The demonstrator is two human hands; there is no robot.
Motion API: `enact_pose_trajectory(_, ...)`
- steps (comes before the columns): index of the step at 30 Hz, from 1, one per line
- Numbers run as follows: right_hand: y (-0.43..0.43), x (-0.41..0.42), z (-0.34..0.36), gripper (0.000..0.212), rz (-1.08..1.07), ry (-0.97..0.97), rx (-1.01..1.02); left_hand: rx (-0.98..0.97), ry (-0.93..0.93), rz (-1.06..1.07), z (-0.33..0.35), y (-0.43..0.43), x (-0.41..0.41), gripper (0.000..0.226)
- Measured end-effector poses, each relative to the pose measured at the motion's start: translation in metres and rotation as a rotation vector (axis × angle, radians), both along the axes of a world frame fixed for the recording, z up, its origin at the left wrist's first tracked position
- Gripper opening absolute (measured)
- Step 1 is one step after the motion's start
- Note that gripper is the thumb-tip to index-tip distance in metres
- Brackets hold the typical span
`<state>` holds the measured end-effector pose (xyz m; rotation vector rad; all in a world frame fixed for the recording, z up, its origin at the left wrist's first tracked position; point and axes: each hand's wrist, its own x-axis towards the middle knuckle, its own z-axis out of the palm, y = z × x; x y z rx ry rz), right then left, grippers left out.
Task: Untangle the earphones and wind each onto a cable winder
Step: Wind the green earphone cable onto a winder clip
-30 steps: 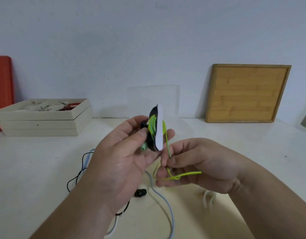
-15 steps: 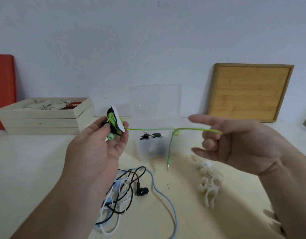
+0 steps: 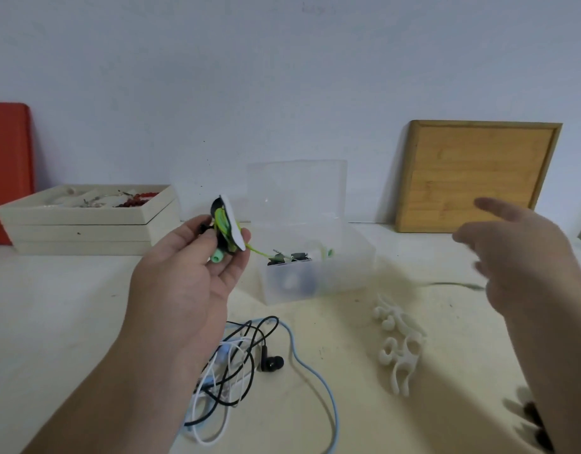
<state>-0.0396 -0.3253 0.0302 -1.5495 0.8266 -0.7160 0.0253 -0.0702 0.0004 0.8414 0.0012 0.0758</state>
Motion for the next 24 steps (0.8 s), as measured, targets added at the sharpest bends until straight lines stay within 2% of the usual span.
enact_pose_trajectory(2,0.008,-0.002,0.0,0.055,-0.074,0.141,-0.421,0.013,-0.04,-0.055,0.001,-0.005,-0.005,0.018)
enact_pose_trajectory(4,0.022,-0.002,0.0,0.042,0.048,0.047,-0.557,0.026,-0.084,-0.114,0.001,-0.011,-0.01,0.018)
enact_pose_trajectory(5,0.031,-0.001,-0.002,0.032,0.179,-0.025,-0.553,0.038,-0.105,-0.14,0.001,-0.014,-0.013,0.019)
enact_pose_trajectory(7,0.05,0.0,-0.009,0.012,0.513,-0.169,-0.4,0.063,-0.142,-0.186,0.002,-0.017,-0.017,0.02)
enact_pose_trajectory(8,0.058,0.001,-0.013,0.012,0.677,-0.205,-0.308,0.073,-0.157,-0.204,0.002,-0.019,-0.02,0.02)
enact_pose_trajectory(9,0.066,-0.001,-0.015,0.023,0.811,-0.211,-0.259,0.086,-0.172,-0.217,0.001,-0.02,-0.021,0.021)
enact_pose_trajectory(11,0.078,-0.004,-0.018,0.033,0.961,-0.172,-0.274,0.125,-0.2,-0.227,0.0,-0.021,-0.023,0.021)
enact_pose_trajectory(15,0.085,-0.006,-0.018,0.042,0.932,-0.055,-0.322,0.218,-0.255,-0.21,-0.004,-0.022,-0.022,0.02)
enact_pose_trajectory(17,0.089,-0.003,-0.019,0.046,0.822,0.01,-0.255,0.288,-0.278,-0.158,-0.005,-0.021,-0.02,0.023)
enact_pose_trajectory(19,0.09,-0.001,-0.022,0.044,0.657,0.047,-0.33,0.313,-0.278,-0.099,-0.004,-0.021,-0.021,0.024)
enact_pose_trajectory(21,0.089,0.0,-0.023,0.033,0.464,0.029,-0.541,0.298,-0.26,-0.043,-0.004,-0.02,-0.019,0.022)
enact_pose_trajectory(22,0.087,0.0,-0.022,0.021,0.411,-0.018,-0.578,0.287,-0.246,-0.02,-0.004,-0.02,-0.018,0.021)
enact_pose_trajectory(23,0.083,0.0,-0.021,0.013,0.448,-0.063,-0.556,0.268,-0.229,-0.003,-0.004,-0.02,-0.017,0.02)
enact_pose_trajectory(24,0.08,-0.002,-0.019,0.013,0.585,-0.092,-0.48,0.24,-0.209,0.008,-0.004,-0.02,-0.016,0.019)
